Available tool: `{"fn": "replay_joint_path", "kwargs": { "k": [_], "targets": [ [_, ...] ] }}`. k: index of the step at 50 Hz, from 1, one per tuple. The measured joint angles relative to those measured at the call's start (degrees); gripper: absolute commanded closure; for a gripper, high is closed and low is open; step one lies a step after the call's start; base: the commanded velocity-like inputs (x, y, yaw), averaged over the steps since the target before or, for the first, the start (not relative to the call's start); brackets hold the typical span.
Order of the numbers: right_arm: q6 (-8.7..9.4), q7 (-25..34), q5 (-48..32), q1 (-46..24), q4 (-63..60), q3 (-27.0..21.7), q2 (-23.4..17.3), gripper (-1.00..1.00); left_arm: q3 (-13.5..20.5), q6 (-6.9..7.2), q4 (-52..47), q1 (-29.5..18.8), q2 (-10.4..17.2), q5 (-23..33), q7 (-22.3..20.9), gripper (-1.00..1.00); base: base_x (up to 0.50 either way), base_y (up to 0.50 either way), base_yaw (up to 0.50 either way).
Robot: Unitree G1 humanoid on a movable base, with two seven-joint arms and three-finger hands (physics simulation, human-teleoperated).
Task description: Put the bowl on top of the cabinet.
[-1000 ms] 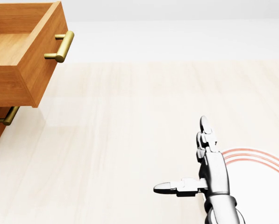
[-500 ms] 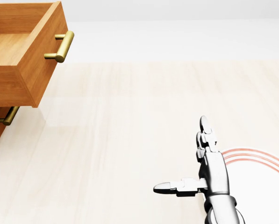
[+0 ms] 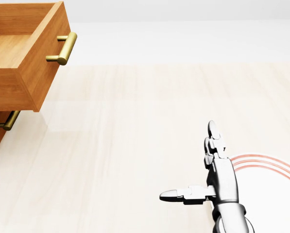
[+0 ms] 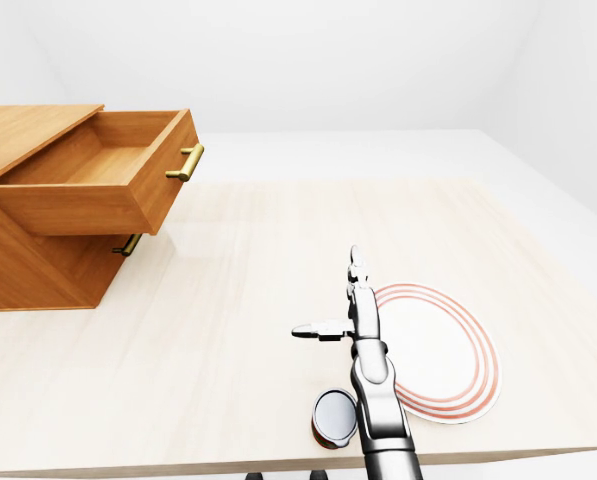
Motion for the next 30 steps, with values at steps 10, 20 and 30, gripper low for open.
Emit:
{"fn": "replay_joint_path", "kwargs": {
  "k": [10,20,30],
  "targets": [
    [-0.19,0.0,0.0,0.0,0.2,0.0,0.0,-1.00,0.1,0.00,1.3,1.1,0.0,2.6,0.0,0.94,0.00,0.00,0.00],
    [-0.32,0.0,0.1,-0.2,0.5,-0.1,-0.1,-1.00,0.7,0.01,1.7,0.8,-0.1,3.6,0.0,0.94,0.00,0.00,0.00],
    [-0.45,0.0,0.1,-0.3,0.8,-0.2,-0.1,-1.00,0.8,0.01,1.8,0.8,0.0,4.0,0.0,0.88,0.00,0.00,0.00]
  ]
}}
